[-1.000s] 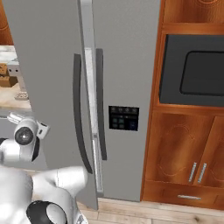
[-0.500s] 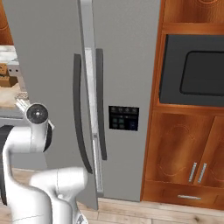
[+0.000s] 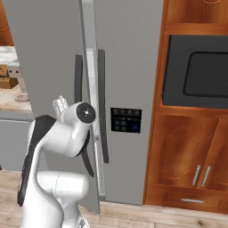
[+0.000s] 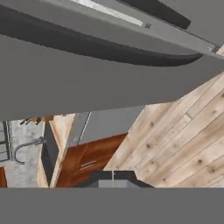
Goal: Place one of the steaks on the plate and the other in the bowl. Then place the bowl in the fridge.
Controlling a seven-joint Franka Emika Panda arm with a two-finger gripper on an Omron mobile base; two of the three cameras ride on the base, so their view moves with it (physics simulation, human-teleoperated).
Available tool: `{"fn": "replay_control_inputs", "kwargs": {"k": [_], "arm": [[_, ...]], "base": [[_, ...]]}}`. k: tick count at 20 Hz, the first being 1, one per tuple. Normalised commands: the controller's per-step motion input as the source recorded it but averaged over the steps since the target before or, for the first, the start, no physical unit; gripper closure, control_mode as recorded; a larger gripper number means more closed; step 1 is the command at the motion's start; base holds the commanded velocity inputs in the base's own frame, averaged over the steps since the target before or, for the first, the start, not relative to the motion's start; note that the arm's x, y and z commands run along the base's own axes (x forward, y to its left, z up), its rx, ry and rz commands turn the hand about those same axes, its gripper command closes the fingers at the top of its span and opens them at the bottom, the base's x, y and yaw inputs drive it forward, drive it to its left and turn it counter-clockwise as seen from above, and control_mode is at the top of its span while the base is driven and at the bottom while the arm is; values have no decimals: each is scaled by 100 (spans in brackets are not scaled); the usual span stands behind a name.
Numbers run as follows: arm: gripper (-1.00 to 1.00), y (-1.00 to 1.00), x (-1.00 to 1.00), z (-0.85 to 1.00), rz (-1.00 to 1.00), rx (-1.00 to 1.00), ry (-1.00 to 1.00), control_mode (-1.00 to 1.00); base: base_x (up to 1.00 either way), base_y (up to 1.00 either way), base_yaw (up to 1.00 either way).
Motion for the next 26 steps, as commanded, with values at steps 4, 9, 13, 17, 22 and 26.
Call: {"fn": "replay_control_inputs", "kwargs": {"k": [4, 9, 13, 17, 22, 26], "arm": [[100, -88, 1, -23, -13, 29, -10, -100], [100, -49, 32, -9, 0, 18, -5, -100], [-100, -38, 35, -1, 2, 9, 0, -100], [-100, -39, 36, -2, 6, 7, 0, -100], [-100, -10, 71, -21, 9, 1, 0, -100], [-100, 0, 77, -31, 9, 0, 2, -100]], "base": [[0, 0, 0], [0, 0, 0], [0, 0, 0], [0, 0, 0], [0, 0, 0], [0, 0, 0]]}}
